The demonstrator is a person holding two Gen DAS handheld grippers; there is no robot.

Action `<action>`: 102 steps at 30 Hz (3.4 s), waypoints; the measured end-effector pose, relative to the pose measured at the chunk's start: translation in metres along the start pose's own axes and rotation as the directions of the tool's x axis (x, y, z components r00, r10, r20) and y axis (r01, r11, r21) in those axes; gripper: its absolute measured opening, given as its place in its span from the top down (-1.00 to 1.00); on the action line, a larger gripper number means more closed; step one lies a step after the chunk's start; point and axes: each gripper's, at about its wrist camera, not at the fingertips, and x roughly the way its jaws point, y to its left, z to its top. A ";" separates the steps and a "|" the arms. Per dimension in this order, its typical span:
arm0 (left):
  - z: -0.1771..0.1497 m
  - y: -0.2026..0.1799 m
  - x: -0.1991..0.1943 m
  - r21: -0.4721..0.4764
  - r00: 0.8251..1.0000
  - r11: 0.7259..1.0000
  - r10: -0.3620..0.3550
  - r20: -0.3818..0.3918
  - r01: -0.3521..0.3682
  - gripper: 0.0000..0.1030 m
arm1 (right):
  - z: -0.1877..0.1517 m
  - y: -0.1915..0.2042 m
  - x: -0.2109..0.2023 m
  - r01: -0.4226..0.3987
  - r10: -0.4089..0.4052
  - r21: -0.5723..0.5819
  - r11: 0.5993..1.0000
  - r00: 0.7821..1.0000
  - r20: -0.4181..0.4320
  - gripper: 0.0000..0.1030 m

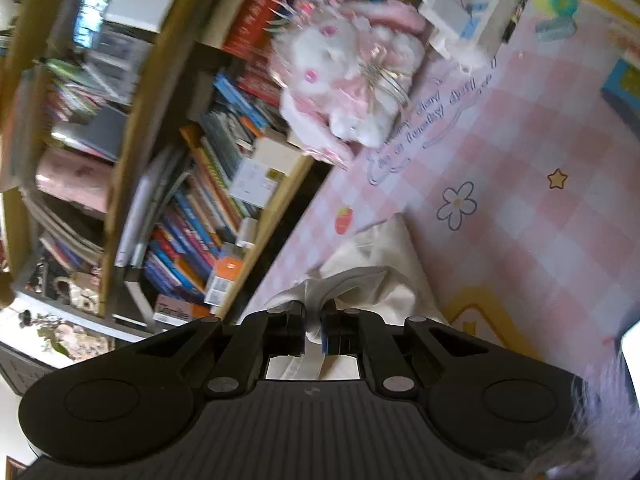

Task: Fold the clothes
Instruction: 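Lower the hem onto the collar and open both grippers, then move both grippers over to the edge of the folded cream T-shirt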

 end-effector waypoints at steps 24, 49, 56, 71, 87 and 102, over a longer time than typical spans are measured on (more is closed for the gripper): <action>-0.011 -0.009 0.052 0.406 0.963 0.885 0.267 -0.042 -0.227 0.43 | 0.020 0.012 0.065 0.314 -0.292 -0.190 0.930 0.947 0.137 0.12; -0.144 -0.123 0.132 0.830 0.945 0.558 0.261 -0.197 0.019 0.48 | -0.127 0.042 0.111 0.248 -0.431 -0.860 0.446 0.902 0.036 -0.55; -0.061 -0.129 0.193 0.673 0.932 0.720 0.338 -0.129 -0.168 0.44 | -0.125 0.041 0.112 0.233 -0.430 -0.866 0.443 0.903 0.023 -0.55; -0.148 -0.064 0.067 0.722 0.954 0.691 0.231 -0.188 -0.025 -0.14 | -0.108 0.066 0.133 0.081 -0.302 -0.881 0.467 0.951 -0.073 -0.49; -0.156 -0.047 0.051 0.727 0.949 0.685 0.254 -0.185 -0.042 -0.46 | -0.015 0.081 0.206 0.412 -0.323 -0.870 0.269 0.890 0.322 -0.30; -0.110 -0.053 0.076 0.705 0.956 0.706 0.253 -0.151 -0.076 -0.48 | -0.011 0.034 0.152 0.429 -0.466 -0.857 0.287 0.844 0.266 -0.47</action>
